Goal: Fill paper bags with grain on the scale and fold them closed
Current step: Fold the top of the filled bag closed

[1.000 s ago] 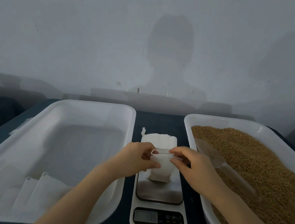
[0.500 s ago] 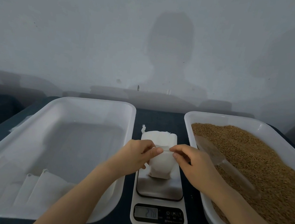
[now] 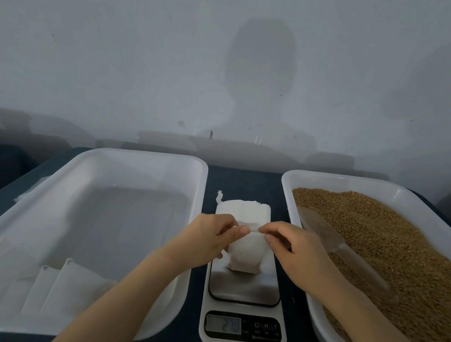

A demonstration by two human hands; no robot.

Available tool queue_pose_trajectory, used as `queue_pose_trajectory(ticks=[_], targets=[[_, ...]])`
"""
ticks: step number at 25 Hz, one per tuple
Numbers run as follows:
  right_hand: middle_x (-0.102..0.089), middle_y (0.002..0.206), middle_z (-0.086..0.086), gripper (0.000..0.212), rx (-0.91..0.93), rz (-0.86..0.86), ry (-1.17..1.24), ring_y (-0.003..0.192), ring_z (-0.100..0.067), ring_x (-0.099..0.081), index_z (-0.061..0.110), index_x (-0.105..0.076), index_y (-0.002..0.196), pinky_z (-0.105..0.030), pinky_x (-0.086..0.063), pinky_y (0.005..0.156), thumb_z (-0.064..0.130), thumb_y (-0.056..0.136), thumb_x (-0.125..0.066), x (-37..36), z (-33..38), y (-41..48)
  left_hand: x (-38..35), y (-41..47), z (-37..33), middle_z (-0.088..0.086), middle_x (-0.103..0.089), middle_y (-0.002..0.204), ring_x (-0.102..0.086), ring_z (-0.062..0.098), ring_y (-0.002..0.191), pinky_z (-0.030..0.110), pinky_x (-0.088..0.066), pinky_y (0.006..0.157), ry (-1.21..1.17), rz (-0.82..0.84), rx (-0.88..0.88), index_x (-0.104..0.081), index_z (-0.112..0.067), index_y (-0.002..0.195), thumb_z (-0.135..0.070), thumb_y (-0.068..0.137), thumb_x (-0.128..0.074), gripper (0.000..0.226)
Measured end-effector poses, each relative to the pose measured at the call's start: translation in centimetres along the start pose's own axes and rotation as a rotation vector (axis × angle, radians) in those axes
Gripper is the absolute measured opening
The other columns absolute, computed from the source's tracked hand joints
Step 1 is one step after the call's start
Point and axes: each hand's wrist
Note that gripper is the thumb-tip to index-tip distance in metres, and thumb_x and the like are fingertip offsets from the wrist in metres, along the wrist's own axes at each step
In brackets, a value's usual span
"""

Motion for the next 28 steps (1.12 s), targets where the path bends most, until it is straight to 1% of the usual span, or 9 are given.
queue_pose_trajectory(ticks=[4, 7, 11, 14, 20, 22, 25, 26, 28], targets=[[-0.058, 0.084, 0.022, 0.018, 0.002, -0.003, -0.004, 0.085, 0.012, -0.054, 0.019, -0.066, 0.108, -0.003, -0.039, 0.071, 0.016, 0.093, -0.057, -0.01, 0.06, -0.02, -0.03, -0.02, 0.14, -0.003, -0.065, 0.081, -0.065, 0.007, 0.066, 0.016, -0.053, 0.062, 0.001, -0.007, -0.003, -0.060, -0.017, 0.094, -0.060, 0.086, -0.039, 0.049], [-0.059, 0.085, 0.020, 0.018, 0.000, -0.003, -0.001, 0.086, 0.009, -0.055, 0.019, -0.066, 0.108, -0.004, -0.040, 0.071, 0.016, 0.093, -0.057, 0.00, 0.04, 0.00, -0.07, -0.04, 0.19, -0.002, -0.066, 0.081, -0.065, 0.008, 0.067, 0.018, -0.054, 0.063, 0.001, -0.011, -0.011, -0.060, -0.017, 0.094, -0.061, 0.085, -0.038, 0.050], [-0.060, 0.085, 0.019, 0.018, -0.006, -0.005, 0.004, 0.086, 0.007, -0.055, 0.019, -0.066, 0.107, -0.005, -0.041, 0.072, 0.016, 0.092, -0.058, -0.01, -0.03, -0.06, 0.01, -0.09, 0.15, -0.005, -0.065, 0.079, -0.064, 0.006, 0.065, 0.014, -0.052, 0.061, 0.003, -0.008, -0.014, -0.059, -0.019, 0.093, -0.065, 0.081, -0.035, 0.052], [-0.060, 0.086, 0.018, 0.018, -0.007, -0.002, 0.006, 0.088, 0.007, -0.056, 0.020, -0.066, 0.108, -0.006, -0.042, 0.074, 0.016, 0.093, -0.057, -0.01, -0.09, -0.10, -0.06, -0.06, 0.25, -0.004, -0.064, 0.080, -0.064, 0.006, 0.066, 0.011, -0.051, 0.059, -0.007, -0.011, -0.022, -0.058, -0.021, 0.092, -0.063, 0.083, -0.037, 0.048], [-0.061, 0.088, 0.017, 0.018, -0.012, 0.005, -0.002, 0.087, 0.008, -0.055, 0.020, -0.066, 0.109, -0.005, -0.041, 0.072, 0.017, 0.093, -0.057, -0.03, -0.13, -0.04, -0.04, -0.02, 0.14, -0.002, -0.066, 0.082, -0.065, 0.008, 0.068, 0.014, -0.053, 0.061, -0.022, -0.002, -0.011, -0.058, -0.021, 0.093, -0.065, 0.079, -0.035, 0.051], [-0.062, 0.089, 0.016, 0.019, -0.018, 0.013, -0.001, 0.087, 0.008, -0.055, 0.020, -0.065, 0.110, -0.006, -0.041, 0.073, 0.018, 0.093, -0.056, -0.01, -0.11, -0.05, -0.02, -0.02, 0.06, -0.002, -0.066, 0.082, -0.066, 0.008, 0.068, 0.017, -0.055, 0.064, -0.020, 0.007, -0.002, -0.058, -0.022, 0.093, -0.066, 0.079, -0.035, 0.052], [-0.063, 0.092, 0.013, 0.019, -0.023, 0.011, -0.002, 0.086, 0.007, -0.056, 0.020, -0.066, 0.109, -0.006, -0.042, 0.073, 0.019, 0.093, -0.057, -0.06, -0.18, -0.03, -0.03, -0.09, -0.09, -0.002, -0.066, 0.083, -0.067, 0.011, 0.072, 0.026, -0.058, 0.068, -0.018, 0.023, 0.019, -0.058, -0.023, 0.096, -0.067, 0.078, -0.036, 0.053], [-0.063, 0.092, 0.013, 0.018, -0.029, 0.014, -0.007, 0.085, 0.007, -0.056, 0.020, -0.066, 0.108, -0.006, -0.042, 0.073, 0.019, 0.093, -0.058, -0.06, -0.24, -0.03, -0.10, -0.11, -0.19, -0.002, -0.066, 0.084, -0.067, 0.012, 0.073, 0.027, -0.058, 0.069, -0.009, 0.028, 0.027, -0.058, -0.022, 0.098, -0.066, 0.079, -0.038, 0.053], [-0.060, 0.083, 0.015, 0.013, -0.031, 0.036, -0.032, 0.080, 0.007, -0.054, 0.018, -0.067, 0.102, -0.007, -0.041, 0.069, 0.020, 0.092, -0.058, -0.12, -0.36, -0.04, -0.29, -0.07, -0.29, -0.001, -0.065, 0.084, -0.067, 0.015, 0.076, 0.030, -0.059, 0.067, -0.004, 0.032, 0.040, -0.059, -0.020, 0.101, -0.061, 0.082, -0.047, 0.047]])
Point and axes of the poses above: each hand's wrist, its own y-axis towards the middle knuckle, its own x-axis out of the back of the hand, z = x × y
